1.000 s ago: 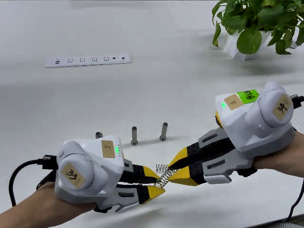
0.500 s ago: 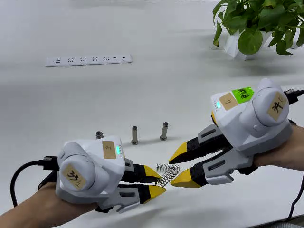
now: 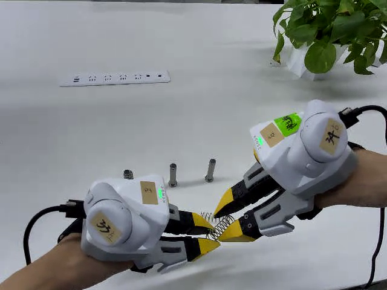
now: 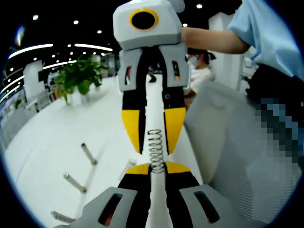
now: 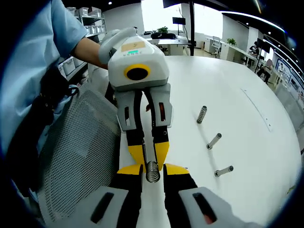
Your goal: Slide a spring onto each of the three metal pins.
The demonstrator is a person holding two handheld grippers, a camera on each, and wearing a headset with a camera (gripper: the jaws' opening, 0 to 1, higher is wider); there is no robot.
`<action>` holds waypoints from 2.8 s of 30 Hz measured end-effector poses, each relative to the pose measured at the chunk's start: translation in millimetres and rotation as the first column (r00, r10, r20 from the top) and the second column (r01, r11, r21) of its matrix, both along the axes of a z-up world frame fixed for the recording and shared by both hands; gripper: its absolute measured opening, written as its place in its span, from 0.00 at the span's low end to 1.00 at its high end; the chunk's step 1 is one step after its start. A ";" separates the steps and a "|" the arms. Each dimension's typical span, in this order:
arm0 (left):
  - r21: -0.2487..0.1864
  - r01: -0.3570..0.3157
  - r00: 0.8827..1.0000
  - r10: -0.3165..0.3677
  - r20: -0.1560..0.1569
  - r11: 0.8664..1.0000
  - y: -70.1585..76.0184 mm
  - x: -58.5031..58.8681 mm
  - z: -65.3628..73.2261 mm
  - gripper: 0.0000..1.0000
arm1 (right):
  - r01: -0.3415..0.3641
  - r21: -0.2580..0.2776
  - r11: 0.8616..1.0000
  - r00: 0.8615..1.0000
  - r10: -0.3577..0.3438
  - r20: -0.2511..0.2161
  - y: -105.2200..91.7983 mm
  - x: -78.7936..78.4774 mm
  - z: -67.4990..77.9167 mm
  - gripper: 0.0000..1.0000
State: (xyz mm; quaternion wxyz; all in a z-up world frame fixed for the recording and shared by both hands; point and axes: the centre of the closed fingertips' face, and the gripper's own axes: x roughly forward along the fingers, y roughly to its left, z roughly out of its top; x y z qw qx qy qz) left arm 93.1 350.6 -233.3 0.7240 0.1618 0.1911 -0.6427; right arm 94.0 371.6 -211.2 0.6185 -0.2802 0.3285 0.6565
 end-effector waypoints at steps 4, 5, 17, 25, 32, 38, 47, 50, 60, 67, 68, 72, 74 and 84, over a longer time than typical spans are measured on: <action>-0.007 -0.004 1.000 0.004 0.001 1.000 -0.7 0.8 1.9 0.10 | -0.023 -0.023 0.999 1.000 0.023 -0.006 -1.8 -1.9 -2.5 0.17; -0.010 -0.005 1.000 0.005 0.001 1.000 -1.0 1.0 2.9 0.10 | -0.027 -0.028 0.999 1.000 0.027 -0.006 -2.2 -2.0 -3.0 0.17; -0.022 -0.002 1.000 0.002 0.002 1.000 -4.6 0.6 5.8 0.10 | -0.044 -0.042 0.998 0.999 0.043 -0.021 -2.2 -4.1 -4.7 0.13; -0.020 -0.006 1.000 0.006 0.001 1.000 -5.3 0.0 4.8 0.10 | -0.051 -0.057 0.997 0.999 0.050 -0.022 -3.1 -4.5 -6.3 0.13; -0.032 -0.023 1.000 0.023 0.004 0.999 -5.1 0.8 5.8 0.11 | -0.060 -0.066 0.996 0.998 0.060 -0.014 -2.8 -4.2 -5.7 0.12; -0.062 -0.064 0.998 0.063 -0.012 0.996 -2.2 2.8 9.9 0.13 | -0.057 -0.068 0.996 0.998 0.057 -0.003 -1.6 -1.6 -4.4 0.12; -0.083 -0.233 0.972 0.229 -0.054 0.969 23.6 15.5 4.5 0.35 | -0.067 -0.081 0.994 0.998 0.068 0.011 -3.5 0.4 -5.2 0.12; -0.075 -0.286 0.957 0.281 -0.071 0.955 35.2 17.9 0.2 0.42 | -0.071 -0.089 0.994 0.997 0.072 0.012 -4.9 0.7 -6.1 0.12; -0.067 -0.440 0.896 0.432 -0.104 0.896 68.5 29.2 -5.7 0.59 | -0.087 -0.118 0.989 0.996 0.090 0.023 -7.4 6.2 -9.7 0.13; -0.030 -0.520 0.850 0.514 -0.112 0.854 91.0 31.5 -15.9 0.79 | -0.084 -0.137 0.987 0.996 0.087 0.019 -7.2 15.9 -16.3 0.13; -0.029 -0.525 0.847 0.519 -0.114 0.851 92.9 31.4 -16.4 0.81 | -0.085 -0.137 0.987 0.996 0.089 0.019 -6.6 15.9 -16.4 0.13; -0.021 -0.561 0.823 0.555 -0.116 0.827 104.8 33.7 -19.8 0.87 | -0.102 -0.144 0.984 0.994 0.106 0.018 -2.8 17.5 -16.4 0.13; -0.011 -0.580 0.810 0.575 -0.117 0.814 110.4 35.0 -21.5 0.90 | -0.107 -0.151 0.983 0.994 0.111 0.017 -1.3 20.8 -17.5 0.13; 0.039 -0.631 0.767 0.631 -0.115 0.775 131.4 37.3 -32.6 1.00 | -0.148 -0.211 0.966 0.985 0.162 0.052 13.5 46.8 -17.2 0.13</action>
